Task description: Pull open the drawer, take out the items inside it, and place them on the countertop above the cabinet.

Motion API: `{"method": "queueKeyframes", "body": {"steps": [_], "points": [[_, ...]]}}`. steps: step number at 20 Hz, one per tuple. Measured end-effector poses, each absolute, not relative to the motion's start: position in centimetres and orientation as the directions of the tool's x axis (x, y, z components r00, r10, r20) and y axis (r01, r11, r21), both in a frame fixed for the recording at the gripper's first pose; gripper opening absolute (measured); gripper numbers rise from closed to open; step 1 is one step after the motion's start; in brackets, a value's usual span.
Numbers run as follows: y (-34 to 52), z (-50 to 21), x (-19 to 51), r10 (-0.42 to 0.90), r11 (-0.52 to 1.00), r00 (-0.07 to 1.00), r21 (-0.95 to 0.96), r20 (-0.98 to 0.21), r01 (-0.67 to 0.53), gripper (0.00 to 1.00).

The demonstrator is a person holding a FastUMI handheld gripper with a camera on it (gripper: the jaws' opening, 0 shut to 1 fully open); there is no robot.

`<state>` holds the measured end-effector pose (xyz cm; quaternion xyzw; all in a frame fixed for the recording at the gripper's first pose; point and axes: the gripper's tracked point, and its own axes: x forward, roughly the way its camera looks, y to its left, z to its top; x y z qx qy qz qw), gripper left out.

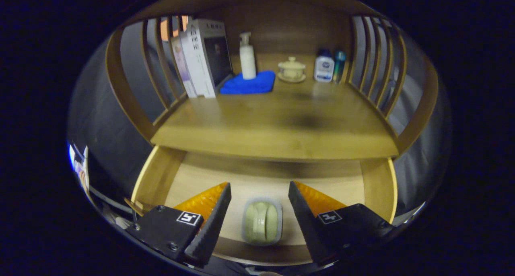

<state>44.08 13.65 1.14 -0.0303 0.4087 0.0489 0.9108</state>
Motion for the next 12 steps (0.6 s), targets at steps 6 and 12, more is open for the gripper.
{"method": "queueKeyframes", "body": {"steps": [6, 12], "points": [[13.2, -3.8, 42.5, 0.02, 0.996, 0.491, -0.026, -0.871, -0.088, 0.83], [12.8, -6.4, 41.6, -0.05, 0.994, 0.402, -0.085, -0.914, -0.069, 0.56]]}}
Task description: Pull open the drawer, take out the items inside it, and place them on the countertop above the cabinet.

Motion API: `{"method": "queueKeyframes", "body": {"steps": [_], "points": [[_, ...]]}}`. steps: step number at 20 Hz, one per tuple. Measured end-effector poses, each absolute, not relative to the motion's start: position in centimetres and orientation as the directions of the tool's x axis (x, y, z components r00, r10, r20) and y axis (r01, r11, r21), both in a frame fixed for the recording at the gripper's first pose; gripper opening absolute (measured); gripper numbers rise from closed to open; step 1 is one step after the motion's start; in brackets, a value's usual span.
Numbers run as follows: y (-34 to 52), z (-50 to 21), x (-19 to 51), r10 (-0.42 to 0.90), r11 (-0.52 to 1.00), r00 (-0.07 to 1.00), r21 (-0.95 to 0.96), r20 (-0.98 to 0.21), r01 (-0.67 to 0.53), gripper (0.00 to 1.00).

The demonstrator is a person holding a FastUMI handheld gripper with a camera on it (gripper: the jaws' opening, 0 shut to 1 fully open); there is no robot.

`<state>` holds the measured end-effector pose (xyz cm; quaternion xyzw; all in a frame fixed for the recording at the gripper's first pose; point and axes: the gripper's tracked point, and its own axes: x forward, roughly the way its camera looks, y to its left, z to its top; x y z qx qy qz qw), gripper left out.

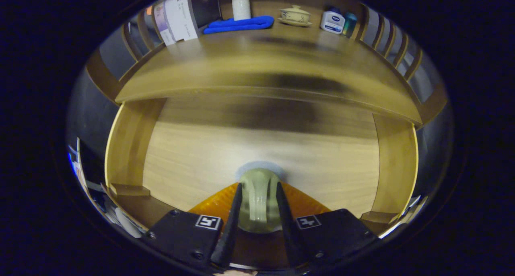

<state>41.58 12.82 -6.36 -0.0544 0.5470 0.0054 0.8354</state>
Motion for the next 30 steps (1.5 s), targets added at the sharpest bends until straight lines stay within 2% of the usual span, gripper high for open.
{"method": "queueKeyframes", "body": {"steps": [2, 7, 8, 10, 22, 30], "points": [[12.8, -7.1, 41.3, -0.049, 0.995, 0.371, -0.076, -0.927, -0.058, 0.44], [12.6, -6.9, 41.8, -0.041, 0.996, 0.398, -0.071, -0.917, -0.06, 0.3], [12.5, -6.8, 41.6, -0.037, 0.996, 0.4, -0.067, -0.916, -0.061, 0.23], [12.7, -6.4, 41.8, -0.014, 0.998, 0.408, -0.039, -0.913, -0.053, 0.2], [11.3, 4.1, 43.0, 0.046, 0.998, 0.545, 0.013, -0.837, -0.065, 0.2], [10.2, 9.2, 49.8, 0.037, 0.999, 0.597, 0.052, -0.801, 0.008, 0.2]]}}
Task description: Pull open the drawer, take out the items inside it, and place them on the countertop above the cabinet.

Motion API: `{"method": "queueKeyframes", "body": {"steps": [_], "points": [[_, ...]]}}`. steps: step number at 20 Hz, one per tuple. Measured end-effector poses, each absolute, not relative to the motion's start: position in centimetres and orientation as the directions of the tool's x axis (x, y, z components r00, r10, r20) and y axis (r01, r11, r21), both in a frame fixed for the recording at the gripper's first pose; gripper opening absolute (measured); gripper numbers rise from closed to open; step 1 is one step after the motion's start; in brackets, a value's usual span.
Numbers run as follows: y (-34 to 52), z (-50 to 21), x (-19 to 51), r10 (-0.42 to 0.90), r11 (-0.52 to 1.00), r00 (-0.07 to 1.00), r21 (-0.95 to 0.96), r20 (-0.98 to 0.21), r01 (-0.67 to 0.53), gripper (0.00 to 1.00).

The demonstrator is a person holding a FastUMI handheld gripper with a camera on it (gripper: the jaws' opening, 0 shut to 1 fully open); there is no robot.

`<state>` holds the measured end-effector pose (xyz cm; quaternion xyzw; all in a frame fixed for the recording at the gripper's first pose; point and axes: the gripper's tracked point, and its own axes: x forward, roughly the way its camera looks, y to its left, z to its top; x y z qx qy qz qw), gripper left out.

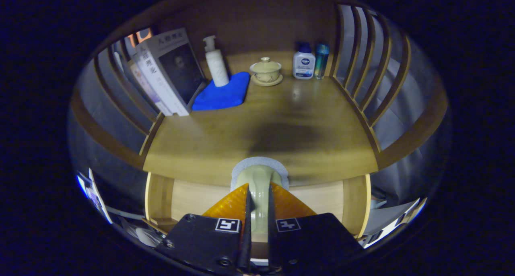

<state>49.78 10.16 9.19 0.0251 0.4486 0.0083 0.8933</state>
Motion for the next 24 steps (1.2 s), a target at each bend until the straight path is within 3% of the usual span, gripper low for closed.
{"method": "queueKeyframes", "body": {"steps": [13, 24], "points": [[10.4, 9.2, 58.9, -0.016, 0.996, 0.636, 0.041, -0.772, 0.075, 0.22], [10.5, 8.5, 59.6, -0.031, 0.998, 0.778, -0.061, -0.628, -0.009, 0.31]]}}
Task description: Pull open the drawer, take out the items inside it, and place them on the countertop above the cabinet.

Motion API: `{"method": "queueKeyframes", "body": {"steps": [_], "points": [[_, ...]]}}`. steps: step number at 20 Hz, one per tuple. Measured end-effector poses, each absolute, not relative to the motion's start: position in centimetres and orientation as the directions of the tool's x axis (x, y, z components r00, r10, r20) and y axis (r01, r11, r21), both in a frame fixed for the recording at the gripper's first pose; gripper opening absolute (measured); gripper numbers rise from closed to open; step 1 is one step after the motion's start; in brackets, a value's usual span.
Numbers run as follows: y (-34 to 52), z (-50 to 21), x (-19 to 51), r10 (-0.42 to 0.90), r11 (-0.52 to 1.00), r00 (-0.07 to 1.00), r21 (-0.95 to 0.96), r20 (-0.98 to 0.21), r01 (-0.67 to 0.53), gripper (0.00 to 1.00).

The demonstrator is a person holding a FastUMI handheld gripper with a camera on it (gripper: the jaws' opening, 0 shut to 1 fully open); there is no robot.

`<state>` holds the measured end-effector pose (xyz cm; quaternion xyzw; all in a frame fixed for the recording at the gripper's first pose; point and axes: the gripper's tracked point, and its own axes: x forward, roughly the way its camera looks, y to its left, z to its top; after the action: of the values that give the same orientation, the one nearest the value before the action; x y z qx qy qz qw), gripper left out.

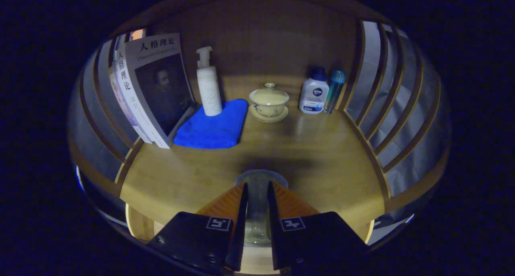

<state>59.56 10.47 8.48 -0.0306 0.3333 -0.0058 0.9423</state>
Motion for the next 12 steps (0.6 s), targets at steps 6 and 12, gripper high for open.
{"method": "queueKeyframes", "body": {"steps": [6, 12], "points": [[11.0, 8.7, 59.5, -0.006, 1.0, 0.836, -0.026, -0.549, -0.01, 0.44], [11.2, 11.0, 58.2, -0.01, 0.999, 0.907, -0.046, -0.421, -0.01, 0.58]]}}
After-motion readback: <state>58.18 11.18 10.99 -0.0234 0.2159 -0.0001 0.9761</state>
